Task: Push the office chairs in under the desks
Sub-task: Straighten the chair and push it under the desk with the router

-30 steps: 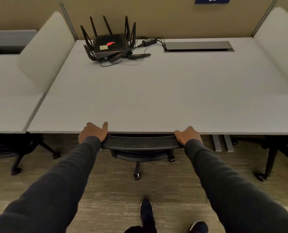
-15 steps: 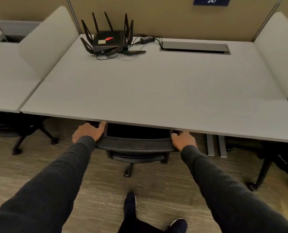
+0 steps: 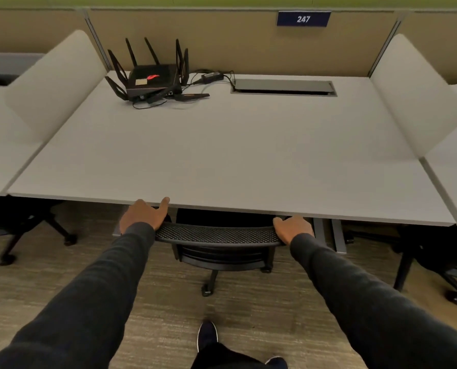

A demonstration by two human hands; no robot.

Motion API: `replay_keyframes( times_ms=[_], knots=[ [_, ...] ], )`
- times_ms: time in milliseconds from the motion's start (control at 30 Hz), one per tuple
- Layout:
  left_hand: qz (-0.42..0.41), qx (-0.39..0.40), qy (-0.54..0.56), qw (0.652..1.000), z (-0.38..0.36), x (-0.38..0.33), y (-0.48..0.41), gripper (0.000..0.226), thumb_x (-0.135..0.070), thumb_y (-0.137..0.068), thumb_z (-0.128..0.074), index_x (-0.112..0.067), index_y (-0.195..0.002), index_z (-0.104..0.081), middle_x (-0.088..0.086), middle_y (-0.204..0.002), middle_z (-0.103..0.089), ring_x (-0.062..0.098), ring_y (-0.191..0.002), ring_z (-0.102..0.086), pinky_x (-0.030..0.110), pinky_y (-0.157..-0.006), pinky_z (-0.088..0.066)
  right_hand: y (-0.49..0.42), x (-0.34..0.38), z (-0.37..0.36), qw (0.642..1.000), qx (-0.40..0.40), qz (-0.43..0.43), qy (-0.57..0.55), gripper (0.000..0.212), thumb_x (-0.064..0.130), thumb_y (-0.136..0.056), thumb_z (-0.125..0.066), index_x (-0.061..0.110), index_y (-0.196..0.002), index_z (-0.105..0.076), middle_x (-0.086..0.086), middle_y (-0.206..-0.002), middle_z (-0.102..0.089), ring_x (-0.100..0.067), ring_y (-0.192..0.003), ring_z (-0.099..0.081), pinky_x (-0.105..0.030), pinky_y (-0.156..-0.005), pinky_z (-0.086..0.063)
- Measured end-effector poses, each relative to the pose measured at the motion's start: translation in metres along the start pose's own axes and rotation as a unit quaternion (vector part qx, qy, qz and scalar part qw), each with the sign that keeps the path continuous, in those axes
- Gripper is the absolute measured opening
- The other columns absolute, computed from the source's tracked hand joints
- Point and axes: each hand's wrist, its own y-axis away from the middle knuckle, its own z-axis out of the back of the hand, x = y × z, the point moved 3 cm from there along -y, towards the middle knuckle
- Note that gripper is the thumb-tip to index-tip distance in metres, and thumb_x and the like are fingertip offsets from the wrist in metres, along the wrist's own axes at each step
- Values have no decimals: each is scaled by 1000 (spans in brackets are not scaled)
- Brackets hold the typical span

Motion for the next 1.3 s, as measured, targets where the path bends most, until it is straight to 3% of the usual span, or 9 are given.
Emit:
replay_keyframes(
  times_ms=[100, 233, 433, 700, 900, 1167, 1300],
  knots=[
    [-14, 3, 17, 1000, 5, -12, -10, 92, -78, -90, -38, -3, -143, -45, 21, -137, -57, 40, -123, -56, 47, -97, -46, -4, 4, 2, 1000, -25, -17, -8, 56, 49, -90, -56, 4, -123, -59, -16, -119, -66, -31, -95, -60, -33, -77, -44],
    [-18, 11, 24, 999, 7, -21, -23, 89, -76, -91, -39, -4, -143, -43, 20, -139, -54, 40, -124, -55, 48, -97, -46, -8, 11, 5, 998, -39, -27, -39, 67, 49, -88, -60, 6, -137, -45, -18, -130, -59, -36, -114, -58, -37, -87, -46],
    [-20, 43, 26, 999, 2, -35, -29, 90, -76, -91, -40, -5, -147, -39, 20, -143, -49, 39, -127, -52, 49, -100, -44, -22, 18, 16, 999, -36, -27, -14, 71, 55, -84, -56, 4, -132, -48, -18, -120, -64, -37, -105, -61, -37, -81, -47],
    [-38, 67, -9, 997, -6, -39, -32, 86, -75, -92, -38, -7, -145, -42, 18, -140, -50, 37, -126, -52, 45, -98, -45, -25, 14, 15, 998, -54, -33, -3, 70, 58, -85, -55, 5, -131, -52, -18, -124, -63, -37, -109, -60, -40, -87, -48],
    [-73, 45, -160, 983, -5, -53, -25, 90, -78, -91, -25, -8, -141, -50, 18, -141, -51, 37, -130, -45, 51, -107, -31, -20, 9, 20, 998, -57, -6, -18, 65, 60, -86, -53, 4, -117, -59, -17, -112, -68, -34, -96, -62, -38, -79, -48],
    [-136, 50, -146, 979, -32, -114, 43, 90, -75, -94, -18, -7, -146, -45, 19, -147, -45, 39, -136, -38, 56, -113, -22, 20, -47, 50, 994, -101, 32, 38, 95, 85, -84, -35, 13, -146, -42, -16, -135, -60, -34, -120, -59, -46, -98, -49],
    [-179, 54, -121, 975, -57, -172, 109, 90, -75, -94, -17, -7, -147, -43, 19, -148, -44, 38, -136, -38, 55, -113, -23, 39, -108, 81, 988, -120, 47, 89, 89, 82, -86, -36, 16, -146, -40, -13, -135, -60, -31, -119, -60, -46, -95, -51]
  ],
)
